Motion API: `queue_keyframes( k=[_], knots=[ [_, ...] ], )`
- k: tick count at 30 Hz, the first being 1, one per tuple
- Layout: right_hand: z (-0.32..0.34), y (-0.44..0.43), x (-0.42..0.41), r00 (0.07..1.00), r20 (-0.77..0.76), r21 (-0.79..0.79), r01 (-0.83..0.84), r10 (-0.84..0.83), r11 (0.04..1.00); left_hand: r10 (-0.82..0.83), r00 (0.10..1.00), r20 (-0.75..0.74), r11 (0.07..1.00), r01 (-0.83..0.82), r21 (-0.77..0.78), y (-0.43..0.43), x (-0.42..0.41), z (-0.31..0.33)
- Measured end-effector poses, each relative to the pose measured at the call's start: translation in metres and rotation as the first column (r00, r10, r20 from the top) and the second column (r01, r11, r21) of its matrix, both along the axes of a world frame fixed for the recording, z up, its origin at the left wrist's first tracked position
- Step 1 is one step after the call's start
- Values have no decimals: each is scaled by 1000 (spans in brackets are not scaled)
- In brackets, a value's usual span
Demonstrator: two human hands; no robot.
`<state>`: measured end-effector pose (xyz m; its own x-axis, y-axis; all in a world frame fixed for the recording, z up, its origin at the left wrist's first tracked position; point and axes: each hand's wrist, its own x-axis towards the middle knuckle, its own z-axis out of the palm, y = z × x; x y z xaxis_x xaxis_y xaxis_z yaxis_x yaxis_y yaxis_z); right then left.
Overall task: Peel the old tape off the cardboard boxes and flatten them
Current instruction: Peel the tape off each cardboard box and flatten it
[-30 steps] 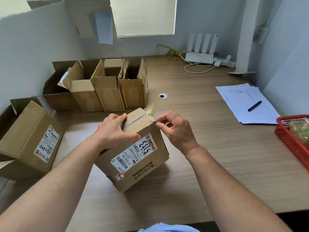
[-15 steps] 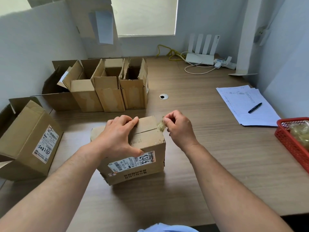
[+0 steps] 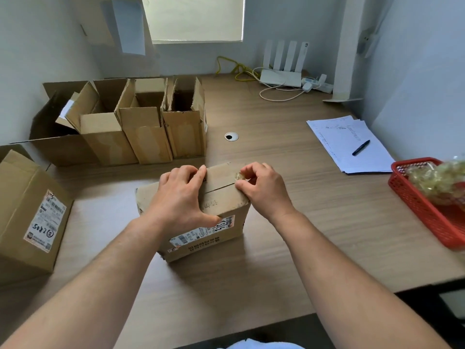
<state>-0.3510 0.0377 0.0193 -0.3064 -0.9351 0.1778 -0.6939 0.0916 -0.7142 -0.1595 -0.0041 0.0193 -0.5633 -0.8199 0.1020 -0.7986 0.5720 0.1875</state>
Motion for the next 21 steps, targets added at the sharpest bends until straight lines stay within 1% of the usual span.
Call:
queue_keyframes(
  k=[5,8,10,11,13,14,15,18,19,20,21],
  knots=[
    [-4,12,-17,982,-156,-92,91,-105,992,-42,999,-13,998,42,-39,1,-29,-2],
    [-3,17,-40,982,-134,-137,117,-135,984,-59,998,-13,997,58,-49,8,-55,2],
    [-1,18,-63,987,-15,-139,156,-159,978,-60,998,-19,997,59,-44,13,-75,5],
    [0,19,-78,979,90,-115,194,-185,974,-64,998,-24,997,63,-37,16,-86,7],
    [0,21,-112,913,345,-53,249,-216,967,-83,996,-35,996,83,-20,21,-115,10],
    [-2,23,-131,868,442,-29,266,-226,964,-96,995,-36,995,96,-17,24,-132,12],
    [-4,25,-149,830,504,-9,281,-238,960,-107,994,-34,994,107,-20,26,-149,13],
    [-12,30,-214,712,619,51,384,-330,922,-131,991,-14,991,131,-26,31,-200,12],
    [-14,33,-239,683,625,64,437,-377,897,-140,990,5,990,140,-26,32,-213,10],
    [-16,34,-264,689,585,64,487,-428,871,-144,989,24,989,145,-27,33,-225,6],
    [-18,37,-289,723,501,55,522,-475,851,-142,989,36,989,143,-25,34,-237,2]
  ],
)
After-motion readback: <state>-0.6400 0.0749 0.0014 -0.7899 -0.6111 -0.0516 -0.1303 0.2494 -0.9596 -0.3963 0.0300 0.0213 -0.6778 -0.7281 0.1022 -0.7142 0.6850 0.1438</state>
